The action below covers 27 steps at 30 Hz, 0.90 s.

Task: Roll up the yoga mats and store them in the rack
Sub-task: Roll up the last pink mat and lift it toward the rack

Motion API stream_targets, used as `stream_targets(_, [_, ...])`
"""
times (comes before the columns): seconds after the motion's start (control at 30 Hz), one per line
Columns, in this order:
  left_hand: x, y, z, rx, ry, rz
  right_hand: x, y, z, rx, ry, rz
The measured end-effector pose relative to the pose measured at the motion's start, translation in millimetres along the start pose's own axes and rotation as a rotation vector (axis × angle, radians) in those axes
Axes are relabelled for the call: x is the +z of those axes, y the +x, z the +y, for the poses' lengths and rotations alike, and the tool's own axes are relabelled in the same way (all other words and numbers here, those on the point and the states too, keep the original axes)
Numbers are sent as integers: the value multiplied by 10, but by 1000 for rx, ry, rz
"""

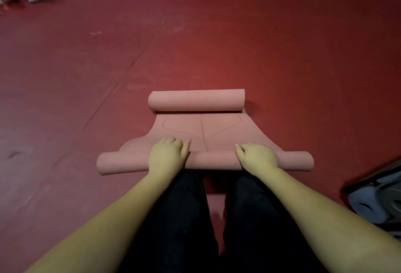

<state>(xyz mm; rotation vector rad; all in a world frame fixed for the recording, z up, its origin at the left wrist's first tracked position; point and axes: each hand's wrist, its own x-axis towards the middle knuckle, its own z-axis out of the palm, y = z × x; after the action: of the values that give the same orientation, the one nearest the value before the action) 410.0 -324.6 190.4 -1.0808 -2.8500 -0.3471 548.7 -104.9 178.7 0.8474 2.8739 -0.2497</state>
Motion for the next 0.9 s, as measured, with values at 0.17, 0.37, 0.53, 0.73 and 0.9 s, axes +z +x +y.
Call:
stream_targets(0.17, [59,-136,-63,55,145,-69,-197,224,-54,48,19,-256])
stream_targets(0.37, [-235,118,25,57,91,-112,-567,275,-74,68,51,-480])
stream_targets(0.53, [-253,-22,90,-50,91,-308,-519,141,-16,53,48,-634])
stream_targets(0.73, [-160,130,89,-117,61,-461,-149,-22,22,-45,104,-11])
stream_targets(0.9, [-94,258,30,-58,135,-432,-72,-289,7,-83,70,146])
